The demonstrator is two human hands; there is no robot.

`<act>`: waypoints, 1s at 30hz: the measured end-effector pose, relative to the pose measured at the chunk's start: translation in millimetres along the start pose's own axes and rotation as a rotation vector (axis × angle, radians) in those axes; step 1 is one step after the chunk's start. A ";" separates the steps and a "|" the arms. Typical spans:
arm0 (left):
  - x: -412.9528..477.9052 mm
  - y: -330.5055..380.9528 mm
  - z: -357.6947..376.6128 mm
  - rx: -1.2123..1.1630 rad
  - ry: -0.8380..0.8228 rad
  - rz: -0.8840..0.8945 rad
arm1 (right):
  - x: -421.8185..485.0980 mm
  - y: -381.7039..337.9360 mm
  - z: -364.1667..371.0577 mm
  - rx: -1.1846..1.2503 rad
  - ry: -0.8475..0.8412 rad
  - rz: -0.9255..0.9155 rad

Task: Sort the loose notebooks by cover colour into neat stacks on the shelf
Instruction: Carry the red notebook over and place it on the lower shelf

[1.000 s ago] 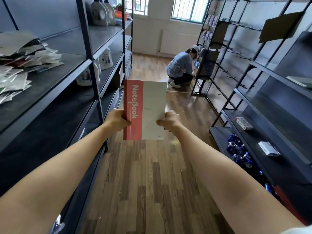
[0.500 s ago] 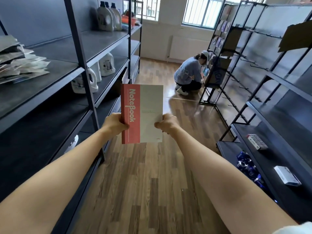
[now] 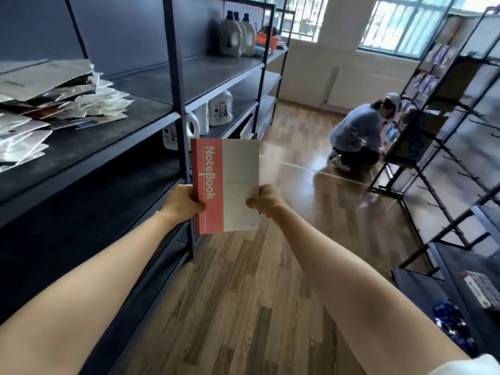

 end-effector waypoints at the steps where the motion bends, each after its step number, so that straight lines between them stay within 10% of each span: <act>1: 2.9 -5.8 -6.3 -0.005 0.018 -0.018 | 7.3 -6.8 6.8 -0.010 -0.012 -0.011; 30: -86.0 -149.4 -148.3 -0.188 0.577 -0.546 | 39.3 -210.3 209.3 -0.361 -0.656 -0.548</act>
Point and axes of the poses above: each hand's wrist, its own x-axis towards the middle knuckle, its own z-axis out of the palm, y = z × x, the point moved 3 cm from there along x, towards the middle knuckle, and after that the axes turned 3 degrees about x, right-handed, at the moved point
